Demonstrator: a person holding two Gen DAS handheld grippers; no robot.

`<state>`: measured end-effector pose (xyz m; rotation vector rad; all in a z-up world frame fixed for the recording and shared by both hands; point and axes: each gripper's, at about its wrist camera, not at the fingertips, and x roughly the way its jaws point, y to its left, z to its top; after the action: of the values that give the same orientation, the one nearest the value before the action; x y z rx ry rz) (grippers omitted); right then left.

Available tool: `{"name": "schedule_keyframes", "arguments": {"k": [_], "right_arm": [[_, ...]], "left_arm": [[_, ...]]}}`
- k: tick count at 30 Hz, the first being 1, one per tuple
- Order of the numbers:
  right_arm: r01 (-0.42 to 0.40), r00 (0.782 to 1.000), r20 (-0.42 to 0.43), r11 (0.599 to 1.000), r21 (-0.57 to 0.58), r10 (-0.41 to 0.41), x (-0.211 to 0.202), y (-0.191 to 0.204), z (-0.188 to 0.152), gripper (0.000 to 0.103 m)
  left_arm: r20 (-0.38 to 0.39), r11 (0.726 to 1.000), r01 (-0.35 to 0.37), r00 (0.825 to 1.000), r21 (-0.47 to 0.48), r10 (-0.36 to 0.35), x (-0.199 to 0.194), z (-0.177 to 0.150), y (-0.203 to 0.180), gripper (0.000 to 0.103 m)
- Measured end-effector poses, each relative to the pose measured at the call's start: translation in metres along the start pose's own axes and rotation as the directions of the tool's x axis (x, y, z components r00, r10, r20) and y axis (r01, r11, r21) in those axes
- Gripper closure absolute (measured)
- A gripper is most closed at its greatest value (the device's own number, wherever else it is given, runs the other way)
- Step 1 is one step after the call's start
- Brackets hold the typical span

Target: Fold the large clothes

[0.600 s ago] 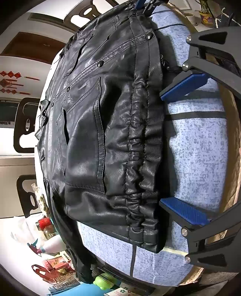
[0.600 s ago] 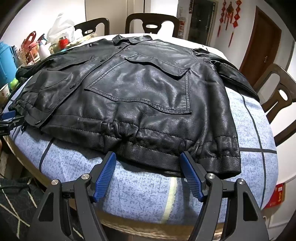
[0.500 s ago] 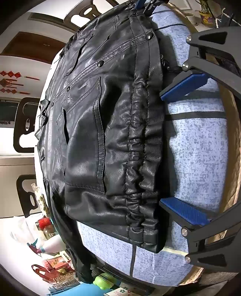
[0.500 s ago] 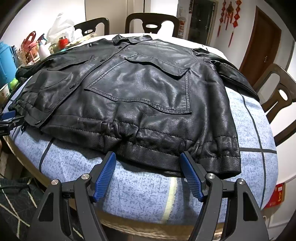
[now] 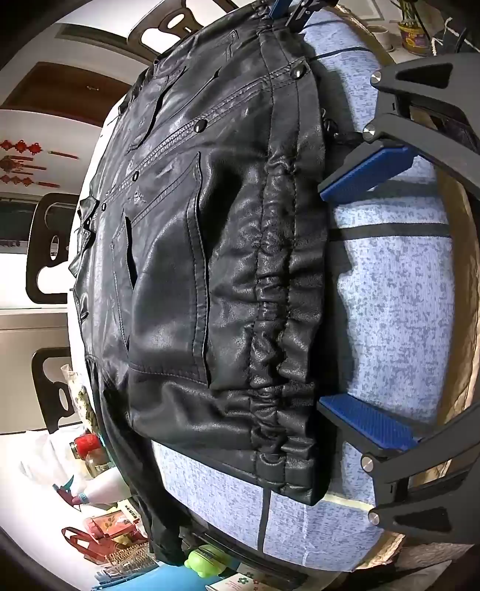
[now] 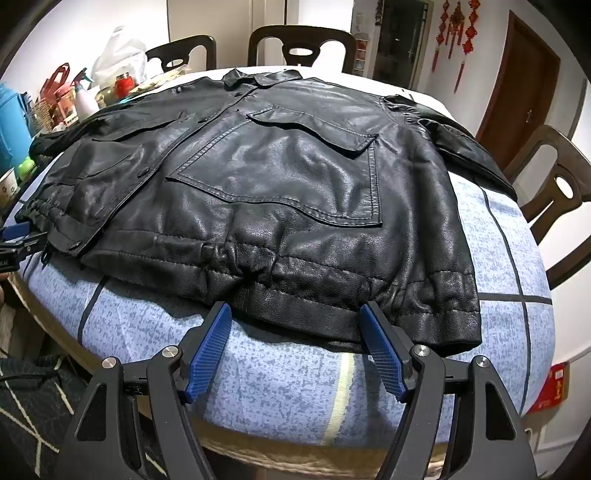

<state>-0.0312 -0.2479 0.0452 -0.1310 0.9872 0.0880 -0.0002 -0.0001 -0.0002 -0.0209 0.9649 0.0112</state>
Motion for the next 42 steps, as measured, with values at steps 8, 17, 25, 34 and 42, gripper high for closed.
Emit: {"name": "schedule_keyframes", "arguments": {"k": [8,17,25,34,42], "right_arm": [[-0.001,1.0,0.0,1.0,0.0,0.001,0.0,-0.0002,0.0,0.03],[0.0,1.0,0.0,1.0,0.0,0.0,0.0003,-0.0003,0.0002,0.03],[-0.002,1.0,-0.001,1.0,0.001,0.002,0.0006,-0.0005,0.0005,0.03],[-0.001,1.0,-0.002,1.0,0.002,0.001,0.0008,-0.0005,0.0006,0.03],[-0.002,1.0,-0.003,1.0,0.001,0.002,0.0006,-0.0002,0.0007,0.03]], "left_arm": [[0.007,1.0,-0.003,1.0,-0.006,0.003,-0.0049,-0.0052,0.0021,0.0],[0.011,1.0,-0.006,1.0,-0.008,0.006,-0.0024,-0.0019,0.0024,0.0],[0.012,1.0,-0.005,1.0,-0.006,0.006,-0.0028,-0.0018,0.003,0.0],[0.014,1.0,-0.005,1.0,-0.006,0.006,-0.0028,-0.0021,0.0028,0.0],[0.015,1.0,-0.005,1.0,-0.007,0.006,-0.0027,-0.0023,0.0027,0.0]]}}
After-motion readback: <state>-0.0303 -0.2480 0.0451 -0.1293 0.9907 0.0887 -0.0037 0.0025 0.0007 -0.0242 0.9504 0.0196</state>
